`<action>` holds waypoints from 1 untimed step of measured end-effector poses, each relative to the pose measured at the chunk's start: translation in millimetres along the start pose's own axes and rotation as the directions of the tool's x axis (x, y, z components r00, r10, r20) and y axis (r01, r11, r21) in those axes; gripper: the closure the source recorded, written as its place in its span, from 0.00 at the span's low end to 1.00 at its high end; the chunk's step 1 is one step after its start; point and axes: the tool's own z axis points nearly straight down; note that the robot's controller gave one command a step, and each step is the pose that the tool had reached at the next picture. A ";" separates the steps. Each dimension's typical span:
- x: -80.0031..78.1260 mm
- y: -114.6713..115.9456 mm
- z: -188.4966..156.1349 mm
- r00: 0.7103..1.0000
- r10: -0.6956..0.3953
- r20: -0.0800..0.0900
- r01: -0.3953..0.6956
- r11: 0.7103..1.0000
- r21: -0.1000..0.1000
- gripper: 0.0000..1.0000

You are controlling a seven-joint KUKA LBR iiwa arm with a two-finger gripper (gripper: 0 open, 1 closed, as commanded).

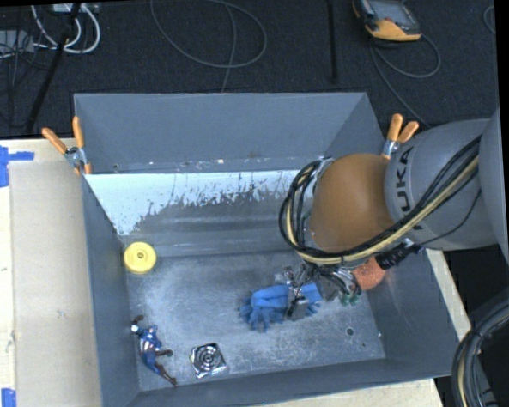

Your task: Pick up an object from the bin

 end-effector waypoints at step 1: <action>18.4 -43.9 0.8 0.964 -0.265 -0.002 0.265 0.964 -0.001 1.00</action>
Offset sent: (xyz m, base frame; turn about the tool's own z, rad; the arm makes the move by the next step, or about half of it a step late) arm 0.0000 0.0000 0.0000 0.0000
